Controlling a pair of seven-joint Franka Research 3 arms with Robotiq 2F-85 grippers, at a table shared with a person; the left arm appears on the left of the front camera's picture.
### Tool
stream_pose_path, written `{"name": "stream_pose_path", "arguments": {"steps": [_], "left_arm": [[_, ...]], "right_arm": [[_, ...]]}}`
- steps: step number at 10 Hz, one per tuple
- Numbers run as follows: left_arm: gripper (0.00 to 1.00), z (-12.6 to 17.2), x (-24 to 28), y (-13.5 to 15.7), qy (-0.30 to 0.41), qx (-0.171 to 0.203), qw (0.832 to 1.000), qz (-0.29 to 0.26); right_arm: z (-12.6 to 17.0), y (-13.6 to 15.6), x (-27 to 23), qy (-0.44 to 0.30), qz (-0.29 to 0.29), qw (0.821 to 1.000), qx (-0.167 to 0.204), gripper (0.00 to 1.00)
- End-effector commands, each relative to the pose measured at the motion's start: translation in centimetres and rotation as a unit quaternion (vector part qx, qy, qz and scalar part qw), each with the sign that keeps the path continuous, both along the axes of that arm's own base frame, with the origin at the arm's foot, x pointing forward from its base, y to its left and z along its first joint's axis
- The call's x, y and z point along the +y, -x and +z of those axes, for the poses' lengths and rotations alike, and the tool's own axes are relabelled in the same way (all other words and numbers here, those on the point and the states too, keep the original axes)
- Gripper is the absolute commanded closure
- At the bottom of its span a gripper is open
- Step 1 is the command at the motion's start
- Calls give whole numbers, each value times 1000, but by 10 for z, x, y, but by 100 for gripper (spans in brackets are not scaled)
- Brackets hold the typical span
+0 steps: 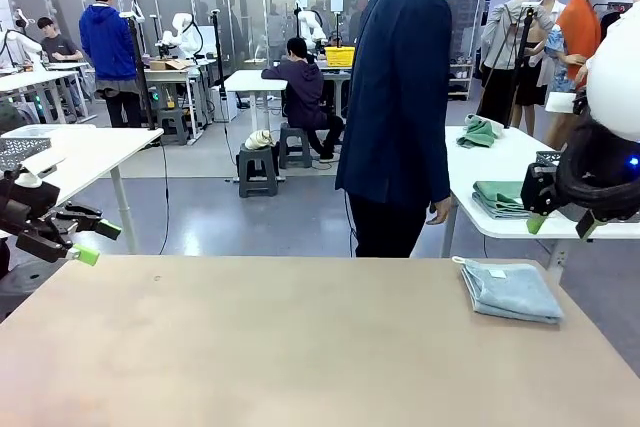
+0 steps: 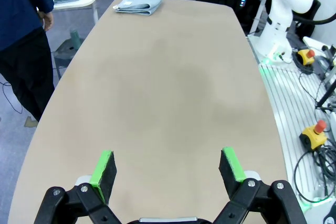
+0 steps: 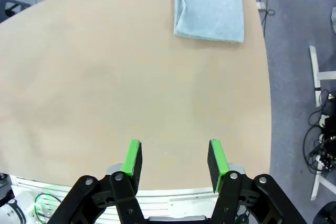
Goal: Fold the towels and place them in the basket.
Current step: Place the folded Towel with hook on the right side of the table.
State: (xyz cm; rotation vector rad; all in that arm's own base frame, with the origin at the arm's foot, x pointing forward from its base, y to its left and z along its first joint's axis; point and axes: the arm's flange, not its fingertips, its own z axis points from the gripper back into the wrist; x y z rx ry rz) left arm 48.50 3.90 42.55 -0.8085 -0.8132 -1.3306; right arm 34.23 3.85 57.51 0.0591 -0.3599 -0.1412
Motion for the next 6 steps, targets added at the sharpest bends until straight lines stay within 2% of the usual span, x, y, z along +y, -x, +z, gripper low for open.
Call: {"name": "stream_pose_path", "arguments": {"steps": [1, 6], "left_arm": [[0, 1, 1, 1, -3, -3, 1000, 1], [0, 1, 1, 1, -3, -3, 1000, 1]], "right_arm": [[0, -2, -2, -5, -2, 1000, 1, 36], [0, -2, -2, -5, -2, 1000, 1, 36]]}}
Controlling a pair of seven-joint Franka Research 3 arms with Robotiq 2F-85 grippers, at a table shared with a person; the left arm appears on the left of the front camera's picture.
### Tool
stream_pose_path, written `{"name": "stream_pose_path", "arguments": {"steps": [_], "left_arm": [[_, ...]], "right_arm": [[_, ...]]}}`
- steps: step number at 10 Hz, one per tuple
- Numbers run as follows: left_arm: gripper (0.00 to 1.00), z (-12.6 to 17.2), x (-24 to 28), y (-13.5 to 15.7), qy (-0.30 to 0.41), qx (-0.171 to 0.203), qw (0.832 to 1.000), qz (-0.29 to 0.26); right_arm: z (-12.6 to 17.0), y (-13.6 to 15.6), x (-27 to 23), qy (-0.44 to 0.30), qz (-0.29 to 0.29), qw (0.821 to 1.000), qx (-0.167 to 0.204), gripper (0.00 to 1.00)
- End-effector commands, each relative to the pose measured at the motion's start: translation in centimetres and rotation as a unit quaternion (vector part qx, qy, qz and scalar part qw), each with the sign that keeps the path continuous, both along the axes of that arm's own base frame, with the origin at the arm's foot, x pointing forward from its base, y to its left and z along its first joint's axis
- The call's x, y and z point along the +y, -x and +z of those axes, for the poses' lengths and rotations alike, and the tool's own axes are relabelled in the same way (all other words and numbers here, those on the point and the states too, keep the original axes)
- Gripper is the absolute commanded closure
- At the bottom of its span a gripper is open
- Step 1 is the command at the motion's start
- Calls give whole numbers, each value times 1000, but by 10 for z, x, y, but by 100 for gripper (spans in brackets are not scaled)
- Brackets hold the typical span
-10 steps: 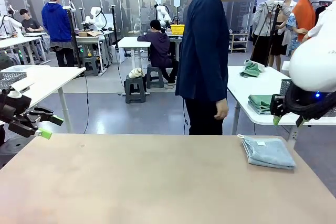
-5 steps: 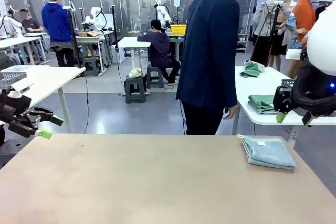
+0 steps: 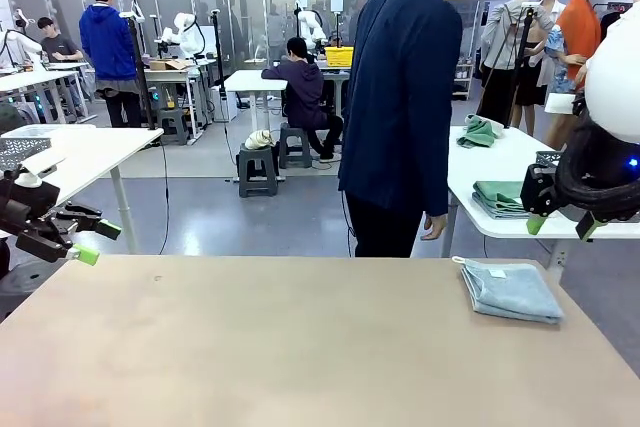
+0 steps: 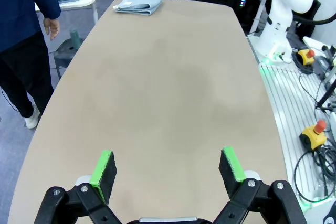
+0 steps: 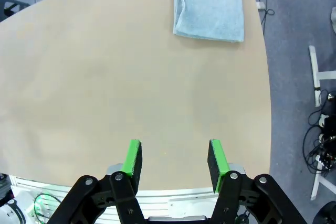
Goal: Fold the towels and place them in the basket.
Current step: When a person lays out a Towel with hook on the table, fold it in half twice.
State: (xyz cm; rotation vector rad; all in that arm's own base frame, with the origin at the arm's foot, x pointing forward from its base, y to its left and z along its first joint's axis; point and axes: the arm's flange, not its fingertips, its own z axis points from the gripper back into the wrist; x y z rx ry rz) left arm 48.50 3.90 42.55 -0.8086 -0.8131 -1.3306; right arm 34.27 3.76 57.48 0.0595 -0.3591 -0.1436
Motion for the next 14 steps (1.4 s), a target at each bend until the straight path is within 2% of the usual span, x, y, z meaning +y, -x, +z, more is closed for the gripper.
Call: {"name": "stream_pose_path", "arguments": {"steps": [1, 14], "left_arm": [[0, 1, 1, 1, -3, -3, 1000, 1], [0, 1, 1, 1, -3, -3, 1000, 1]], "right_arm": [[1, -2, -2, -4, 0, 1000, 1, 36], [1, -2, -2, -4, 0, 1000, 1, 36]]}}
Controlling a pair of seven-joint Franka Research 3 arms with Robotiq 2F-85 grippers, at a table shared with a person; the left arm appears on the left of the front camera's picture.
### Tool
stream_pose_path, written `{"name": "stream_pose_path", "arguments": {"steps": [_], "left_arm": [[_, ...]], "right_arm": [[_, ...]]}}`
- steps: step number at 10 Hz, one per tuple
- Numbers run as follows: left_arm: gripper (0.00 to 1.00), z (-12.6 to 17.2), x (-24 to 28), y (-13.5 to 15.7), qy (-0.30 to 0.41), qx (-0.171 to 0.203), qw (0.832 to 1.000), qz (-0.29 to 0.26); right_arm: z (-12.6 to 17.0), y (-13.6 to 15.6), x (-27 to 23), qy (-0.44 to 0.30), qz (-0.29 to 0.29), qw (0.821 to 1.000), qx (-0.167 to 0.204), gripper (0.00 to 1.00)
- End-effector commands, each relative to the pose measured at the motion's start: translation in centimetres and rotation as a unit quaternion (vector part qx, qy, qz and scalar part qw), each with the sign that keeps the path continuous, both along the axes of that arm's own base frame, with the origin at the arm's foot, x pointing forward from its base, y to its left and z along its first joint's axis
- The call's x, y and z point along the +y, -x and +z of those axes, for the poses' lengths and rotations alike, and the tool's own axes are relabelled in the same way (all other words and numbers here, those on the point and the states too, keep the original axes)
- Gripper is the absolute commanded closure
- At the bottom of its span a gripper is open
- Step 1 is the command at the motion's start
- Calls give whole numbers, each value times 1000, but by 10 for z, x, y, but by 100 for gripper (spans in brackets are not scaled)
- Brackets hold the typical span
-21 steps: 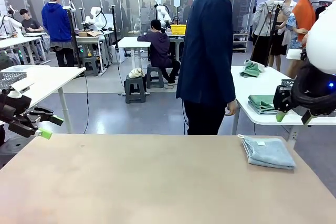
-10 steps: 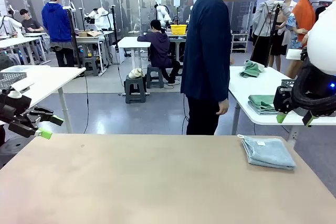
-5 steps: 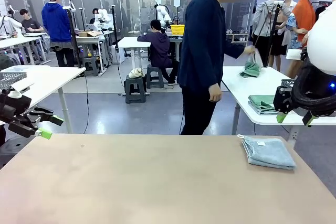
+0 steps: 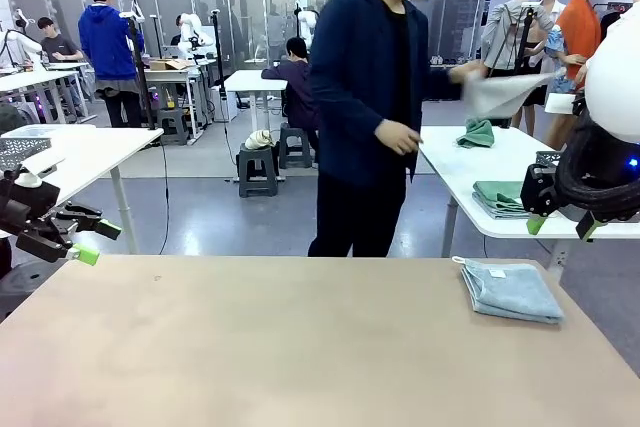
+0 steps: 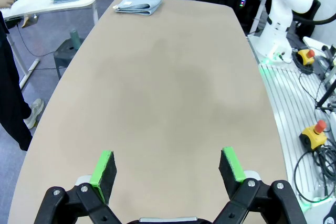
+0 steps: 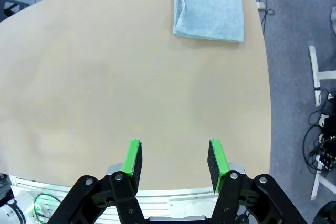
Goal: Fold the towels and place them in the basket.
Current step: When a person lays out a Towel with hook on the table, fold it in half twice.
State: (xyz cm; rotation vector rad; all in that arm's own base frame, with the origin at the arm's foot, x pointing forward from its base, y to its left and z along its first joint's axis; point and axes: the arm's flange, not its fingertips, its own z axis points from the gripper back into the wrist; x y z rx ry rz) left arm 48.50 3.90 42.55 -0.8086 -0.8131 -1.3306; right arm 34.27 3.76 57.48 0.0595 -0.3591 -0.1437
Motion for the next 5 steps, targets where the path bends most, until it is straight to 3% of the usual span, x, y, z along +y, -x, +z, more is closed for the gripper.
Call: {"name": "stream_pose_path", "arguments": {"steps": [1, 5], "left_arm": [[0, 1, 1, 1, -3, -3, 1000, 1], [0, 1, 1, 1, -3, -3, 1000, 1]], "right_arm": [[1, -2, -1, -4, 0, 1000, 1, 36], [1, -2, -1, -4, 0, 1000, 1, 36]]}}
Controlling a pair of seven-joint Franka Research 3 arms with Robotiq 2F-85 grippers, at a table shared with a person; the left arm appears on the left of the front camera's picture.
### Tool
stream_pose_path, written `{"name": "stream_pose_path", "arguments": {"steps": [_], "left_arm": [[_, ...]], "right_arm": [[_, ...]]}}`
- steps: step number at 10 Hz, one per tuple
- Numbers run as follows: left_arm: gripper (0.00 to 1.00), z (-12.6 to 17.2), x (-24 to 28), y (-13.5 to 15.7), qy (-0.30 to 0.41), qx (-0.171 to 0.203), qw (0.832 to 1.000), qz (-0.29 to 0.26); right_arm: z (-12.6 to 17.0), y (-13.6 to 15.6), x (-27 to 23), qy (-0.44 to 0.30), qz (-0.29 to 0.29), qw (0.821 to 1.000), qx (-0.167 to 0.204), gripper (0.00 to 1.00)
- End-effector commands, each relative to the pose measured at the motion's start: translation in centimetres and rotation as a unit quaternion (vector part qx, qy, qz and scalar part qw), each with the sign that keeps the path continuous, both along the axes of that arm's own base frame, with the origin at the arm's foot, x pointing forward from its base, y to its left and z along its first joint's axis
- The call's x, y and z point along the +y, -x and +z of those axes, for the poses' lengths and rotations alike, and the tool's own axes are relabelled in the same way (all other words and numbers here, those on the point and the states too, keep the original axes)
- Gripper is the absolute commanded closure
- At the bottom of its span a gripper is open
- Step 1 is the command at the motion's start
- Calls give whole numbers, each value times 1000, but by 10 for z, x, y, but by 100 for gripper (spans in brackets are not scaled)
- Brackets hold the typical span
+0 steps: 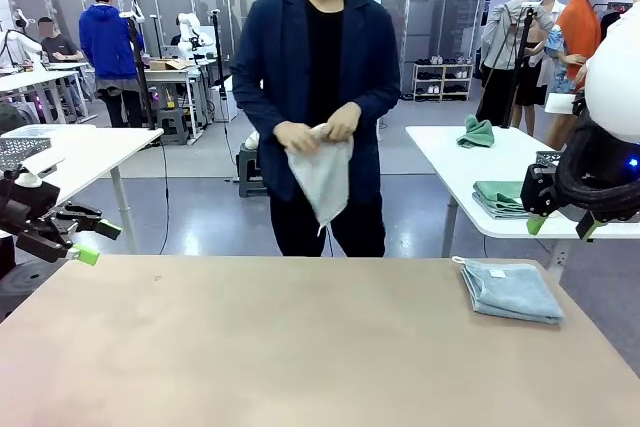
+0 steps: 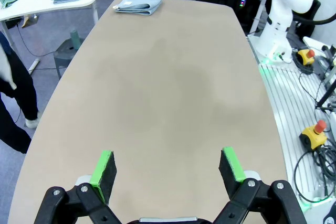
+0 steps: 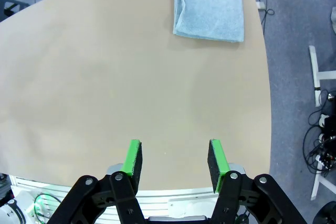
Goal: Fold the towels and place them in the basket.
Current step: When a person lays out a Towel with hook on the table, fold it in half twice.
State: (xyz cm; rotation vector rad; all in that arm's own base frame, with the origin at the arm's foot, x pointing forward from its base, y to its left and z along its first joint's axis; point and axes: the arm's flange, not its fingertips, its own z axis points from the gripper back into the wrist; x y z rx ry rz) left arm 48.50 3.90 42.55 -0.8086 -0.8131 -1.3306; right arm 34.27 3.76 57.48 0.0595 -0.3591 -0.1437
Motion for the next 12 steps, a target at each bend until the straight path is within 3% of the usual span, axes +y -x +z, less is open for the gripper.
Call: {"name": "stream_pose_path", "arguments": {"steps": [1, 12], "left_arm": [[0, 1, 1, 1, -3, -3, 1000, 1], [0, 1, 1, 1, -3, -3, 1000, 1]], "right_arm": [[1, -2, -1, -4, 0, 1000, 1, 36], [1, -2, -1, -4, 0, 1000, 1, 36]]}}
